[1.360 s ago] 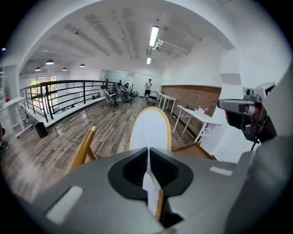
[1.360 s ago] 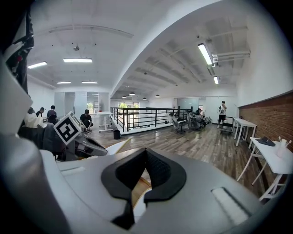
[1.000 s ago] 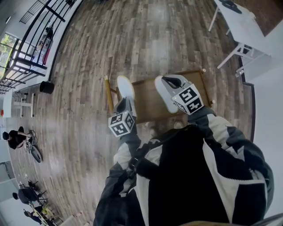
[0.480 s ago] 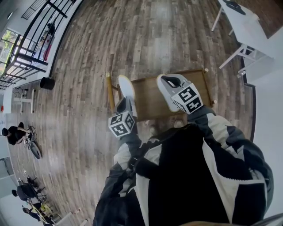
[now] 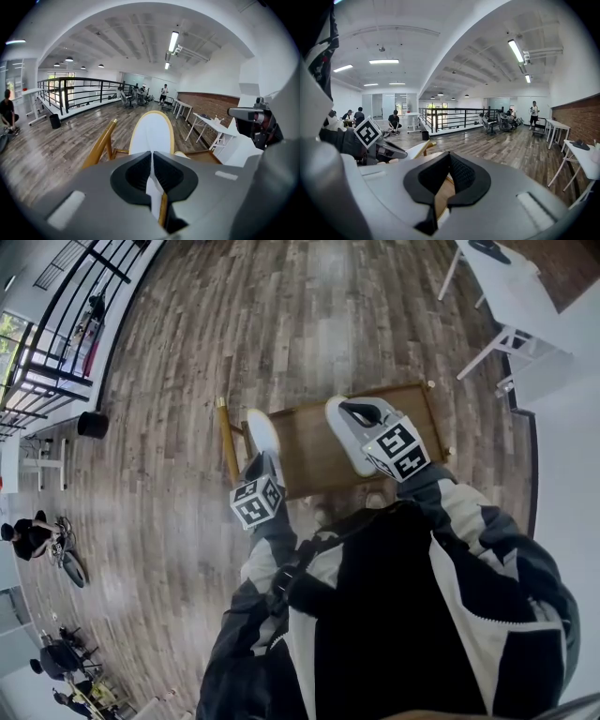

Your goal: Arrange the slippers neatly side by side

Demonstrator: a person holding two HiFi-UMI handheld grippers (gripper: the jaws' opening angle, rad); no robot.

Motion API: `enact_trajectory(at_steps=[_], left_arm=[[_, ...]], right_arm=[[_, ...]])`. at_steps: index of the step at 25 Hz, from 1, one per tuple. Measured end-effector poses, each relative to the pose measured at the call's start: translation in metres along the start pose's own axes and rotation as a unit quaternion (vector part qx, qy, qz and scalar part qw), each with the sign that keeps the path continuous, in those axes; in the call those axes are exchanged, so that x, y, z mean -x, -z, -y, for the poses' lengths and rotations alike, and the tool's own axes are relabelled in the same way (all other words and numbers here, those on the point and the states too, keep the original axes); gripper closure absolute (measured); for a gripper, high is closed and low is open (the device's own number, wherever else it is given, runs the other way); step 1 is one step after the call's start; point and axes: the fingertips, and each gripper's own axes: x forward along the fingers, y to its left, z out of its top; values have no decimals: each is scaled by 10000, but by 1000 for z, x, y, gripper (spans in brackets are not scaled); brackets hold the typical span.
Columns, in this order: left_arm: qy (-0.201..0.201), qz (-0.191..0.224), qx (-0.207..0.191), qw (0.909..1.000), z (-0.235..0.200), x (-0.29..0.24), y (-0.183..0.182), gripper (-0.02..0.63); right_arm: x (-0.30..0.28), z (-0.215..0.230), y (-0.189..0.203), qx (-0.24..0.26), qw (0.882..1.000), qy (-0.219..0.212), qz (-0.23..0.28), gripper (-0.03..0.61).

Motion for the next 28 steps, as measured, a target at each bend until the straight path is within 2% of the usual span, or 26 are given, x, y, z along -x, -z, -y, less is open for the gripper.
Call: enact_trajectory(at_steps=[6, 11, 16, 21, 28], left_arm=[[-42, -243, 60, 9997, -9, -20, 14, 584], [-102, -442, 359, 9983, -23, -41, 29, 584], [-201, -684, 256, 9971, -33, -56, 44, 584], [-149, -838, 352, 9957, -39, -72, 58, 584], [-113, -1232, 120, 9923, -41, -94, 74, 584]], right_arm=[[6, 9, 3, -11, 9999, 150, -62, 572], [10, 17, 8, -28, 9995, 270, -127, 573], [14, 24, 12, -55, 9991, 374, -196, 573], [17, 28, 18, -76, 9987, 437, -270, 573], [17, 29, 21, -87, 9983, 470, -343, 573]])
